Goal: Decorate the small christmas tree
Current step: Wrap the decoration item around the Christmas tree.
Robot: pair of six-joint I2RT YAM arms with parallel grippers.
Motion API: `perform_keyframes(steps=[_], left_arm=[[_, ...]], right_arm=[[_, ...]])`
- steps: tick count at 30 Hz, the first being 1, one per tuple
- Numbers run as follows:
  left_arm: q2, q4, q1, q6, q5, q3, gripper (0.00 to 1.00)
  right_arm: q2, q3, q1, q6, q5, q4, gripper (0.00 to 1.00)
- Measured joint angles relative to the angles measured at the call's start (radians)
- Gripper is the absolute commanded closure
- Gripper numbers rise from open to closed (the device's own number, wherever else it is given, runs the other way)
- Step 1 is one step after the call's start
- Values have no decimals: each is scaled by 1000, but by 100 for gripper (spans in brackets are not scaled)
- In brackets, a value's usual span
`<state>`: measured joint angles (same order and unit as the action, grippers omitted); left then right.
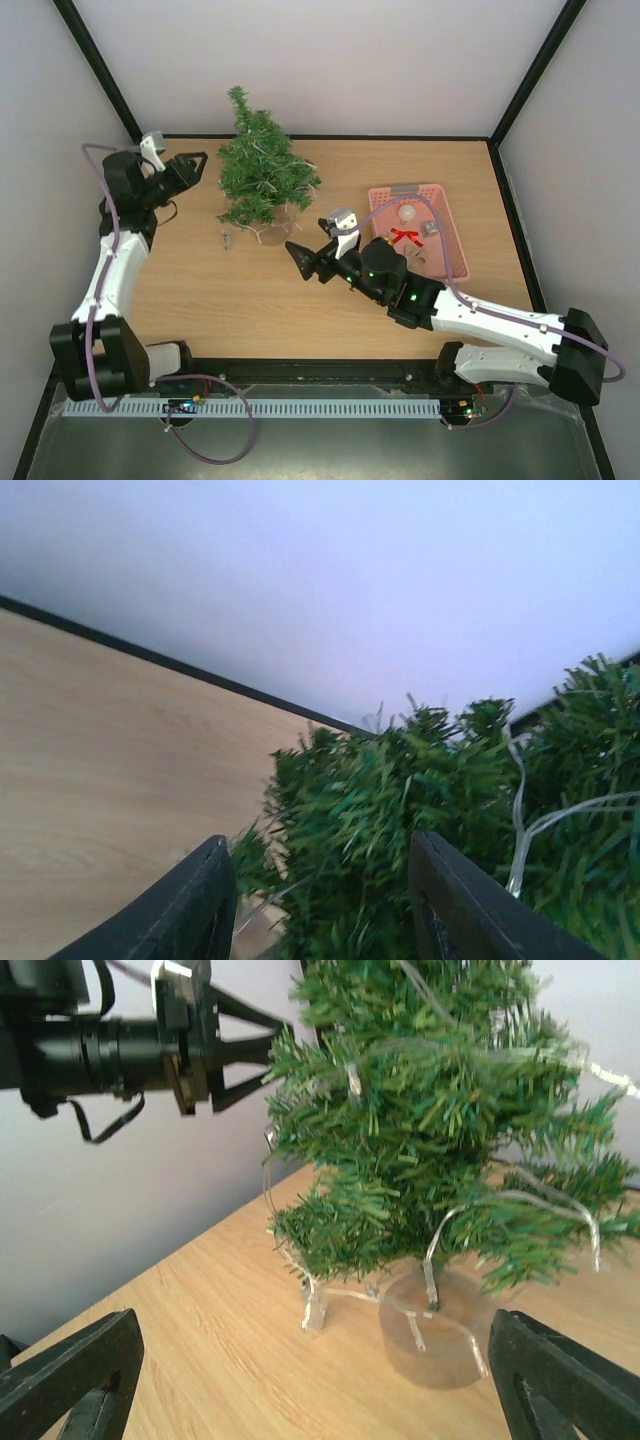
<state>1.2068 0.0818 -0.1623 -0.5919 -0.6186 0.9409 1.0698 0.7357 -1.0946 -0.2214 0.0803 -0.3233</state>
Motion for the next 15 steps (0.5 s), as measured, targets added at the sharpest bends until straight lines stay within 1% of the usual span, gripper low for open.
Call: perform_keyframes(steps=[5,11,13,15], left_arm=[[150,77,0,5,-135,87,52],[256,154,0,-24,-252,93,52],[269,180,1,-42,-275,93,55],[276,217,4,-66,-298,93,61]], right_arm=[[30,0,0,-73,1,8,9],[29,0,0,-101,9,10,10],[26,0,0,-100,17,16,11],[24,0,0,-101,27,21,15]])
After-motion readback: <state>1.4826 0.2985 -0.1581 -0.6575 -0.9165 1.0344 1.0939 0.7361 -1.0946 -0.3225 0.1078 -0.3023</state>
